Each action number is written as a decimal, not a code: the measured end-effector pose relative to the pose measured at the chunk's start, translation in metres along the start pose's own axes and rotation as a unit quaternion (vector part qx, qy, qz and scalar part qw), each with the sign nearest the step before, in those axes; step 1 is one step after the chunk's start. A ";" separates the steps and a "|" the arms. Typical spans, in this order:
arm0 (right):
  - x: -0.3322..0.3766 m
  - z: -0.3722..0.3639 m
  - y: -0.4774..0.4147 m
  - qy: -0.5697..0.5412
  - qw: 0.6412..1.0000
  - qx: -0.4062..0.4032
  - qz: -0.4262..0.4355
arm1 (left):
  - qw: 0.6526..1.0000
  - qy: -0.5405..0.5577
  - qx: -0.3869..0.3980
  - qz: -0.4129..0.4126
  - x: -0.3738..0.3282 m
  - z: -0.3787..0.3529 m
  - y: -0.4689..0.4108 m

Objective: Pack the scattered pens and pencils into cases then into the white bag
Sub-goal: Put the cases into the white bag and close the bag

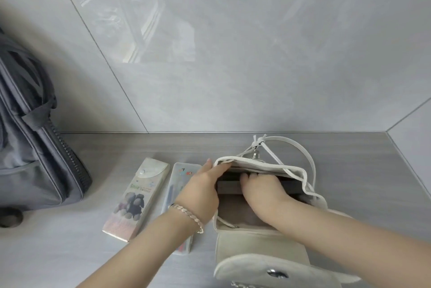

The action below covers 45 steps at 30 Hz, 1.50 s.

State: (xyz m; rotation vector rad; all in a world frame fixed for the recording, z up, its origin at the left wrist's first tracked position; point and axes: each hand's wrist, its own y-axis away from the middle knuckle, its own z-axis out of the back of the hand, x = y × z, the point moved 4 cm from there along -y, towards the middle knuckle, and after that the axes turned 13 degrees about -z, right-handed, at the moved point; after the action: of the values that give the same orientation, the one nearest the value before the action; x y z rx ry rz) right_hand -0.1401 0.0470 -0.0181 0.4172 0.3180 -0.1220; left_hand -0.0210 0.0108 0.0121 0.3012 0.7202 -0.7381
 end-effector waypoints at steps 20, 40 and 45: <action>-0.040 0.032 0.016 -0.518 0.839 0.164 0.010 | 0.897 0.297 -0.222 0.241 0.073 0.036 0.026; -0.040 0.044 -0.006 -0.748 0.607 0.268 -0.018 | 0.977 0.030 -0.166 0.128 -0.046 0.070 0.030; -0.049 0.051 -0.002 -0.840 0.461 0.283 0.042 | 0.993 -0.076 -0.055 0.077 -0.075 0.029 -0.013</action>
State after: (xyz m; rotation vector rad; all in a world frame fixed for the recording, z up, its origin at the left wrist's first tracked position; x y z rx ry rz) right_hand -0.1723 0.0263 0.0414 0.7762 -1.8294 -0.4922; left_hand -0.0548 0.0248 0.0849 0.1952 0.5841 -0.5664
